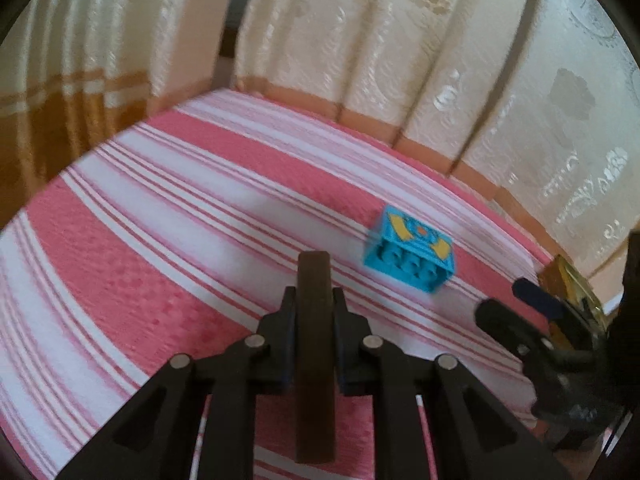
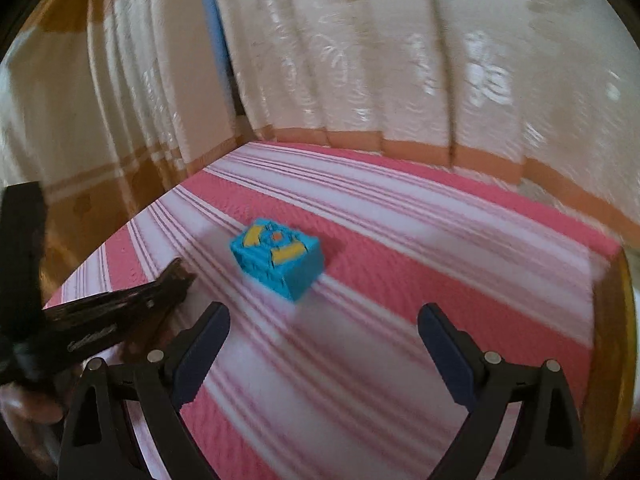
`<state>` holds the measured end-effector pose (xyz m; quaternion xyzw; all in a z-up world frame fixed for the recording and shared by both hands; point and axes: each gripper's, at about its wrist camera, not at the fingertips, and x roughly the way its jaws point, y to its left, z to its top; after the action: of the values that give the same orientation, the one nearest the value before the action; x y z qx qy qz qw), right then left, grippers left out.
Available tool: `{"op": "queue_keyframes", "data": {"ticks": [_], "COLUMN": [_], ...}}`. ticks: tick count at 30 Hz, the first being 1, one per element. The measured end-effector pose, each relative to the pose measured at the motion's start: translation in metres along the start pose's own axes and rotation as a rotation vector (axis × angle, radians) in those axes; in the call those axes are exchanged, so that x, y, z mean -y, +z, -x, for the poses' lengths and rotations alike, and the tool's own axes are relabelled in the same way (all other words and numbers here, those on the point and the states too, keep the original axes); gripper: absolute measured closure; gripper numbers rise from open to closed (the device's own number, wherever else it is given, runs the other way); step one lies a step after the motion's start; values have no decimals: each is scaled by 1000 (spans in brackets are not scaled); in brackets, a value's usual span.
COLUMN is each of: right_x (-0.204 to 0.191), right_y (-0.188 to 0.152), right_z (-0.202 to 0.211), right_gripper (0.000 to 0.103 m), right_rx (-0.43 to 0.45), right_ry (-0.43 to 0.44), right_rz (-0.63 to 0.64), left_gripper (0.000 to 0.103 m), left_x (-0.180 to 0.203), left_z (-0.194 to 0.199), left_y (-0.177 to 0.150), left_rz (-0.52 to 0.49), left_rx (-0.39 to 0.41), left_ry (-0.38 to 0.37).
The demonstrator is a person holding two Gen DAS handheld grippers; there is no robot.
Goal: Organize rigid objects
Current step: 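Grasp the brown wooden bar with the left tool while the right tool grasps the blue block, then carry the wooden bar and blue block over the tin with both tools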
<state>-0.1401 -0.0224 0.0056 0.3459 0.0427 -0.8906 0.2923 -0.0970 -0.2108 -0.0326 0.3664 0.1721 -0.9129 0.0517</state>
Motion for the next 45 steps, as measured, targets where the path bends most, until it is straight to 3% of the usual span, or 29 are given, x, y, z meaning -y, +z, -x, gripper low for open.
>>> {"op": "queue_keyframes", "data": {"ticks": [8, 13, 14, 16, 18, 19, 21, 27, 36, 45], "right_x": [-27, -32, -32, -32, -33, -33, -30, -23, -16, -9], "right_y": [33, 38, 38, 36, 35, 33, 30, 15, -14, -40], "right_z": [-60, -82, -84, -85, -85, -84, -80, -53, -1, 51], "right_gripper": [6, 7, 11, 35, 40, 48, 54, 57, 57, 57], "right_rx": [-99, -180, -186, -193, -184, -183, -175, -136, -18, 68], "right_ry": [39, 114, 121, 96, 50, 40, 35, 60, 39, -19], "right_rz": [174, 195, 195, 197, 208, 212, 198, 107, 1, -21], "left_gripper": [89, 89, 89, 89, 89, 89, 89, 89, 89, 89], "left_x": [-7, -10, -11, -10, -11, -11, -12, -6, 9, 40], "left_z": [0, 0, 1, 1, 1, 1, 1, 7, 23, 38], "left_y": [5, 7, 7, 6, 6, 6, 6, 7, 7, -6], "left_rz": [17, 25, 24, 21, 26, 31, 38, 11, -38, -112], "left_rx": [4, 12, 15, 14, 16, 17, 19, 56, 151, 226], "left_ry": [16, 40, 42, 41, 39, 40, 37, 32, 77, 116]}}
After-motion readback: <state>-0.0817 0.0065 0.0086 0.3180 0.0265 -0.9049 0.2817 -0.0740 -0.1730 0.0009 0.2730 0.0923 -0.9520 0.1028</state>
